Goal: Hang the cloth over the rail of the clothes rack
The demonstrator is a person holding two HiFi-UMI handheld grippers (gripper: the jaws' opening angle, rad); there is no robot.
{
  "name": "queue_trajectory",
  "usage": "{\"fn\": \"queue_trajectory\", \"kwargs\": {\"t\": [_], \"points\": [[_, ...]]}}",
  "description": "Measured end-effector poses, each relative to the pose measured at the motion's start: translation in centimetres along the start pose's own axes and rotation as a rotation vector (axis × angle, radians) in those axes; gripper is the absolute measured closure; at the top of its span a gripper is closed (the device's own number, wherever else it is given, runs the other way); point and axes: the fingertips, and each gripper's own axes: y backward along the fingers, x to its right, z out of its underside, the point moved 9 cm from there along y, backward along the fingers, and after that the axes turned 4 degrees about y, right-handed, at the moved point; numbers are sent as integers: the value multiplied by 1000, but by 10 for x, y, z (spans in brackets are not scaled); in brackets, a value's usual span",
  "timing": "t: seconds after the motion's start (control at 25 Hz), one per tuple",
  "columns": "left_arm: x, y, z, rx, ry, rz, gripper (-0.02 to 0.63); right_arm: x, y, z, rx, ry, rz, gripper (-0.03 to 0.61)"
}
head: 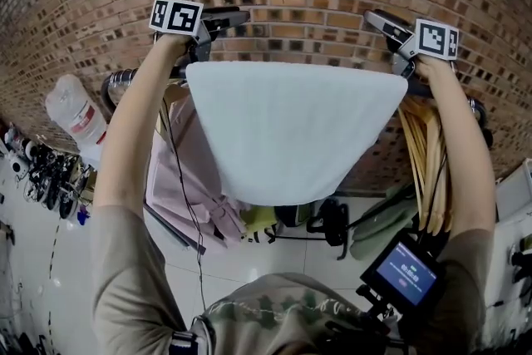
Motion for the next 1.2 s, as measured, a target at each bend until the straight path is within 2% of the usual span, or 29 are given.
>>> {"fn": "queue_trajectory", "kwargs": {"t": [0.2,0.32,0.48,0.64,0.8,1.04,1.12,1.2], "points": [[11,2,-16,33,-40,10,416,-7,1,-4,25,58,1,339],[22,3,-28,70,-72,-1,416,-7,7,-15,50,106,43,339],[29,15,-36,137,-82,-15,416,-7,26,-42,167,111,112,339],[33,40,-45,219,-93,-46,416,-17,47,-56,233,127,145,339],[46,74,-54,298,-105,-46,416,-38,69,-67,281,127,90,339],[84,109,-48,282,-163,-37,416,-88,94,-66,285,169,6,339],[98,123,-42,302,-156,-25,416,-102,102,-58,268,184,-12,339],[111,134,-33,333,-139,21,416,-114,110,-48,244,201,-40,339]]}}
